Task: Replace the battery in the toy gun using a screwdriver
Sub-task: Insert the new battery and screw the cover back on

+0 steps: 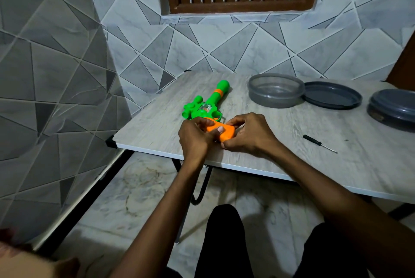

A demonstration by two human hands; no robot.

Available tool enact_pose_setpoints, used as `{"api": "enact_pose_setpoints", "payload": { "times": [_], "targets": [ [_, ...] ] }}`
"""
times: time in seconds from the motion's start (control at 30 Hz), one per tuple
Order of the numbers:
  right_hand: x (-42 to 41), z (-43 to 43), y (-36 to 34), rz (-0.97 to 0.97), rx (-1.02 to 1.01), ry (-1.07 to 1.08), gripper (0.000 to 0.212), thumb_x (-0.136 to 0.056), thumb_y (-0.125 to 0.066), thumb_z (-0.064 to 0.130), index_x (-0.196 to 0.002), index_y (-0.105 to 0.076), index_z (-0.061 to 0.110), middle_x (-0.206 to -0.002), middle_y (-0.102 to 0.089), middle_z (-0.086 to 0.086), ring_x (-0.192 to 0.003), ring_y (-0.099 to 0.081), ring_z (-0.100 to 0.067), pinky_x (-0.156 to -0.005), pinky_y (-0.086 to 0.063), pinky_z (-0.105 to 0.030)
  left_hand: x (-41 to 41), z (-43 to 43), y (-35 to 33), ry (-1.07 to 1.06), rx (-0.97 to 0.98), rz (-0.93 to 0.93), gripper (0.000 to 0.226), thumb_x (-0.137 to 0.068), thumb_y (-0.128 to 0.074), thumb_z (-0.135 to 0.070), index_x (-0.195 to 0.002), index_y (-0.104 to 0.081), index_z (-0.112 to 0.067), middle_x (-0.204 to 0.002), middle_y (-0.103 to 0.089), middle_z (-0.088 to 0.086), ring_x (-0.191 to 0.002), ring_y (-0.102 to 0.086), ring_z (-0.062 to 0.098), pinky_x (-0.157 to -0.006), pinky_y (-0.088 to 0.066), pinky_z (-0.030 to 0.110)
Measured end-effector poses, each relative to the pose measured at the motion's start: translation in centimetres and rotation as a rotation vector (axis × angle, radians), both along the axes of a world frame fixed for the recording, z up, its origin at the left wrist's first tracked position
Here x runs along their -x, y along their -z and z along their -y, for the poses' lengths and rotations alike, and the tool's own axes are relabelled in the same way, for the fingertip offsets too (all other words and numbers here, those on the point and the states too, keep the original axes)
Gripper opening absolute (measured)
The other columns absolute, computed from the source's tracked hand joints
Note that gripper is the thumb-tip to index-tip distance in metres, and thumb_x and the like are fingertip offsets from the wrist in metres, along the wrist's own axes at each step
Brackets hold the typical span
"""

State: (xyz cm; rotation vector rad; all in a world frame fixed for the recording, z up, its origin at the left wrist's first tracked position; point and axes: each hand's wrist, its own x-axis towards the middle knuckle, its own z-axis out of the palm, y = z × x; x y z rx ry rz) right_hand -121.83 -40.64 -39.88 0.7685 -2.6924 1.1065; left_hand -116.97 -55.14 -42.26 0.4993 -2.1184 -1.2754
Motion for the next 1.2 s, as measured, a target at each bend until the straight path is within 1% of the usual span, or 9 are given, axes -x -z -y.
{"api": "enact_pose_setpoints", "payload": {
  "times": [0.2, 0.33, 0.47, 0.6, 0.7, 0.87, 1.0, 1.1, 1.2],
  "targets": [
    [0.1, 0.1, -0.1, 0.003, 0.000, -0.004, 0.043, -0.048, -0.084, 0.035, -0.088, -0.077, 0.022, -0.064, -0.069, 0.012, -0.063, -0.064, -0.001, -0.060, -0.055, -0.020, 0.6, 0.1, 0.1, 0.001, -0.022, 0.054, 0.037, -0.058, -0.088, -0.038, -0.087, -0.069, -0.024, -0.091, -0.073, 0.003, -0.086, -0.068, 0.017, -0.081, -0.055, 0.036],
    [0.1, 0.0, -0.2, 0.031, 0.028, 0.004, 0.046, -0.049, -0.086, 0.032, -0.092, -0.077, 0.022, -0.071, -0.069, 0.013, -0.063, -0.063, 0.006, -0.051, -0.046, -0.006, 0.6, 0.3, -0.1, -0.074, -0.246, 0.132, 0.072, -0.057, -0.091, -0.035, -0.110, -0.048, -0.013, -0.102, -0.061, 0.004, -0.094, -0.062, 0.023, -0.087, -0.053, 0.039],
    [0.3, 0.4, -0.8, 0.043, 0.072, -0.001, 0.047, -0.050, -0.090, 0.032, -0.094, -0.077, 0.023, -0.079, -0.072, 0.009, -0.068, -0.062, 0.006, -0.056, -0.044, -0.003, 0.8, -0.1, -1.2, 0.060, -0.783, 0.083, 0.031, -0.074, -0.083, -0.011, -0.079, -0.053, -0.004, -0.085, -0.062, 0.016, -0.071, -0.065, 0.024, -0.068, -0.060, 0.038],
    [0.4, 0.1, -1.2, 0.072, 0.108, -0.009, 0.043, -0.053, -0.091, 0.030, -0.093, -0.077, 0.025, -0.081, -0.073, 0.009, -0.070, -0.062, 0.003, -0.061, -0.045, -0.007, 1.5, -0.2, -1.5, 0.395, -1.185, 0.077, 0.022, -0.094, -0.057, -0.010, -0.113, -0.054, 0.002, -0.105, -0.059, 0.022, -0.091, -0.062, 0.028, -0.062, -0.059, 0.039],
    [0.3, -1.0, -1.3, 0.102, 0.051, -0.051, 0.045, -0.053, -0.091, 0.032, -0.095, -0.076, 0.027, -0.084, -0.074, 0.011, -0.069, -0.063, 0.004, -0.065, -0.047, -0.011, 2.0, -1.1, -0.9, 0.436, -1.183, 0.030, 0.012, -0.096, -0.048, -0.002, -0.106, -0.054, 0.001, -0.106, -0.058, 0.021, -0.100, -0.059, 0.031, -0.082, -0.054, 0.045],
    [1.1, -5.0, -0.8, 0.137, 0.055, -0.069, 0.038, -0.070, -0.084, 0.029, -0.106, -0.072, 0.025, -0.093, -0.073, 0.007, -0.070, -0.066, 0.000, -0.071, -0.049, -0.016, 1.9, -3.8, -0.4, 0.433, -1.025, -0.038, 0.015, -0.094, -0.048, 0.005, -0.082, -0.053, -0.002, -0.067, -0.061, 0.013, -0.062, -0.062, 0.022, -0.057, -0.058, 0.033],
    [2.2, -9.5, -0.2, -0.094, -0.040, 0.255, 0.015, -0.082, -0.072, 0.018, -0.096, -0.075, 0.020, -0.086, -0.072, 0.003, -0.080, -0.066, -0.009, -0.078, -0.048, -0.020, 2.6, -5.3, -0.3, 0.437, -0.943, -0.052, 0.022, -0.087, -0.049, 0.010, -0.068, -0.050, -0.001, -0.045, -0.055, 0.011, -0.049, -0.057, 0.026, -0.067, -0.054, 0.046],
    [3.1, -13.4, 0.6, -0.147, -0.241, 0.421, 0.019, -0.083, -0.068, 0.016, -0.102, -0.073, 0.014, -0.103, -0.069, -0.008, -0.098, -0.063, -0.025, -0.083, -0.046, -0.027, 3.4, -6.3, -0.4, 0.340, -0.969, -0.045, 0.024, -0.085, -0.047, 0.017, -0.070, -0.053, -0.001, -0.048, -0.058, 0.006, -0.049, -0.058, 0.019, -0.055, -0.051, 0.031],
    [3.4, -15.0, 1.3, -0.088, -0.362, 0.482, 0.026, -0.084, -0.071, 0.027, -0.102, -0.070, 0.008, -0.102, -0.067, -0.012, -0.096, -0.062, -0.029, -0.080, -0.049, -0.031, 4.1, -6.3, -0.2, 0.325, -1.048, -0.059, 0.023, -0.086, -0.046, 0.018, -0.075, -0.054, -0.001, -0.072, -0.055, 0.012, -0.066, -0.057, 0.023, -0.069, -0.049, 0.037]
  ]
}}
